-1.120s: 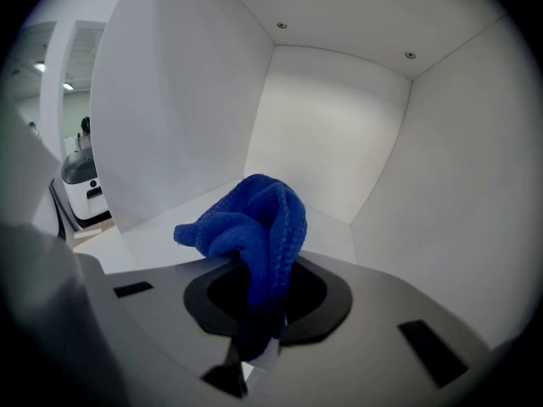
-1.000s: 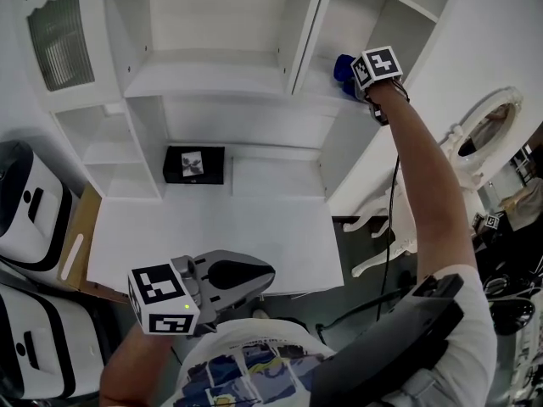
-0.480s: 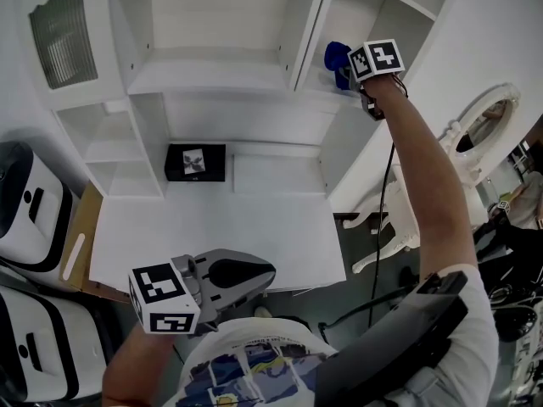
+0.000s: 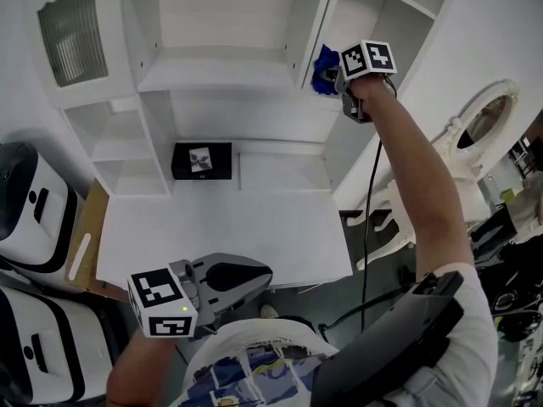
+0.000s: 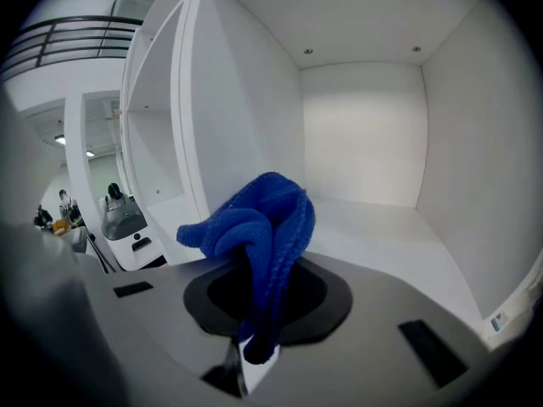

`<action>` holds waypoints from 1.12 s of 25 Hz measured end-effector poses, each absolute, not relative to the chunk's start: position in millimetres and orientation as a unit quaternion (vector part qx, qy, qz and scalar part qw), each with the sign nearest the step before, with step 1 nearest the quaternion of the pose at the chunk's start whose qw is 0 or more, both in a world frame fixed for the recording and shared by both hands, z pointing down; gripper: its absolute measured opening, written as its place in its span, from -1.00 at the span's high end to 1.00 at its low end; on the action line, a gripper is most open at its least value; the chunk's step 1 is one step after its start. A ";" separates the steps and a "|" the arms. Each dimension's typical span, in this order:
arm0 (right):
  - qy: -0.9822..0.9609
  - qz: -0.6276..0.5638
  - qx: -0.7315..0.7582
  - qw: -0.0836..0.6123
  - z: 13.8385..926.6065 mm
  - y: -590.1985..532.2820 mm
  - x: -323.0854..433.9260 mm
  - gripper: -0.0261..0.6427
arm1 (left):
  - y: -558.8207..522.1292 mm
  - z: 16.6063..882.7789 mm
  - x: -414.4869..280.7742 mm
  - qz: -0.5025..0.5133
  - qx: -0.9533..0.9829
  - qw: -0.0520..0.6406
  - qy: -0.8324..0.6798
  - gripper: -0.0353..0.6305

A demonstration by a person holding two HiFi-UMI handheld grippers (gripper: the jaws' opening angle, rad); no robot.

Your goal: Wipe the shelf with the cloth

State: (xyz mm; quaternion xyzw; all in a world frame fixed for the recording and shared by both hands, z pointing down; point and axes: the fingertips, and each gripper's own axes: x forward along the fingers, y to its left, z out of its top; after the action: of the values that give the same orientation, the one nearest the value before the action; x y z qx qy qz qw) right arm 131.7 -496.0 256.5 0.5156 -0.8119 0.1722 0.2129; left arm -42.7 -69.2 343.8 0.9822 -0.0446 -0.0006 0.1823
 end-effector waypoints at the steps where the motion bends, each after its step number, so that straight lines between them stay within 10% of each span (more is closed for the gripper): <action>1: -0.811 0.174 0.518 0.211 260.0 -495.9 133.6 0.72 | -68.4 344.8 -44.3 0.000 0.982 0.183 -0.045 0.86; 28: -0.747 0.057 0.608 0.265 268.0 -480.1 297.6 0.72 | -102.6 351.2 41.4 0.028 0.980 0.194 0.019 0.86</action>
State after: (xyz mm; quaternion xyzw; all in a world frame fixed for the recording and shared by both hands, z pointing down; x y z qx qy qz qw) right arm 297.6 -480.1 268.0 0.6077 -0.7465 0.0573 0.2648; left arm 41.4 -102.6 351.2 0.9804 0.0193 0.0280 0.1943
